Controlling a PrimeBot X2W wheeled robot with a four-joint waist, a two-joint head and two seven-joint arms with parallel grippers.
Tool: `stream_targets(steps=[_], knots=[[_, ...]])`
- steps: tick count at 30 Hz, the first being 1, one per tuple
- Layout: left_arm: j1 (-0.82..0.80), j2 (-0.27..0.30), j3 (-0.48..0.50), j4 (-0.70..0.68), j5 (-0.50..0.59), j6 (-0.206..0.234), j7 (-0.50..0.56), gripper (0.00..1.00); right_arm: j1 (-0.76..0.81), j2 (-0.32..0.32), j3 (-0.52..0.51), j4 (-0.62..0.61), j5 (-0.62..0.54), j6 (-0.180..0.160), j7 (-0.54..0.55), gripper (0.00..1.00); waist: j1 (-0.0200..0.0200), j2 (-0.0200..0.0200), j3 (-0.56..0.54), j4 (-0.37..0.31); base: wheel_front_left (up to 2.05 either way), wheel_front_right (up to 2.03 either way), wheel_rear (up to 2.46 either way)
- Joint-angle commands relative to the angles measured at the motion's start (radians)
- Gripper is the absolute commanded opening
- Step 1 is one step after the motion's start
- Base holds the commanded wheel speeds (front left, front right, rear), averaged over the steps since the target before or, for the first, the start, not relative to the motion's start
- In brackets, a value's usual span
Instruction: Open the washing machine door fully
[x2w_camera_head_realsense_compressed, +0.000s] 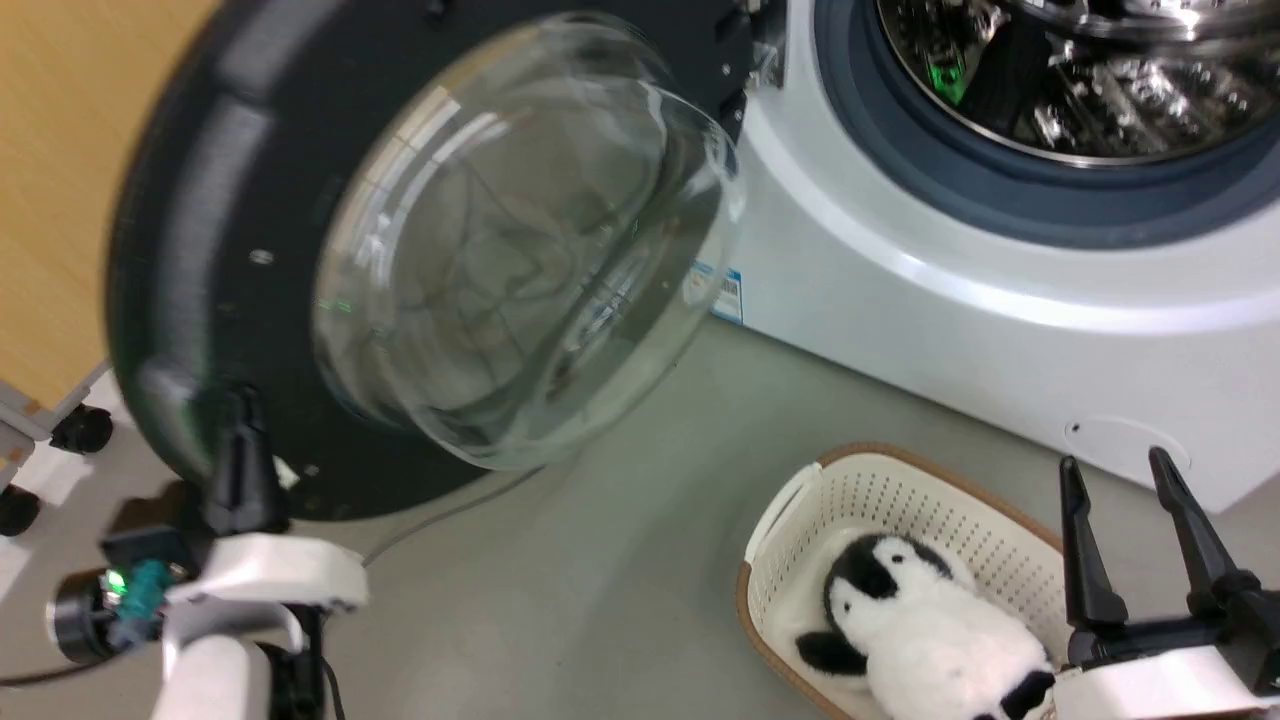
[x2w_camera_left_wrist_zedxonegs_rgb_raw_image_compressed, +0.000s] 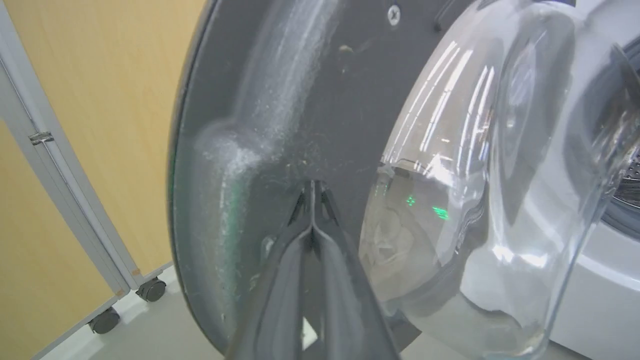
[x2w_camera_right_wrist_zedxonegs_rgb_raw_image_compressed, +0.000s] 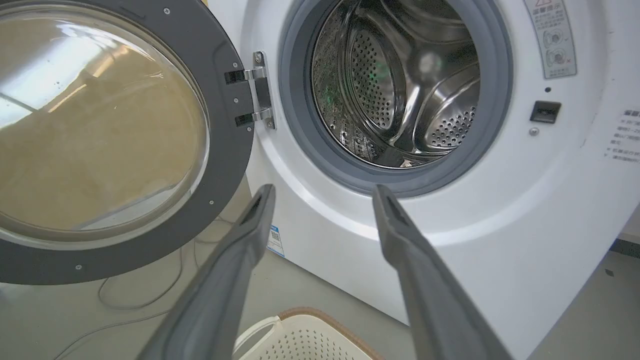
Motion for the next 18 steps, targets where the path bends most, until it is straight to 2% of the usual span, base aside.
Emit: stream_targets(steps=[1, 9, 18], knots=[[-0.026, -0.001, 0.021, 0.007, -0.004, -0.004, 0.002, 0.0, -0.018, 0.003, 0.003, -0.006, -0.007, 0.001, -0.004, 1.0, -0.0001, 0.0, 0.022, -0.011, 0.0, 0.0, 0.0], [-0.11, -0.015, 0.183, 0.084, -0.004, -0.03, 0.002, 0.0, -0.054, 0.003, 0.001, -0.017, -0.048, 0.001, -0.004, 1.0, -0.0001, 0.0, 0.097, -0.046, 0.0, 0.0, 0.0], [-0.215, -0.008, 0.311, 0.19, 0.005, -0.092, 0.002, 0.0, -0.089, -0.022, 0.004, -0.025, -0.058, 0.001, -0.004, 1.0, -0.0001, 0.0, 0.161, -0.066, 0.0, 0.0, 0.0]])
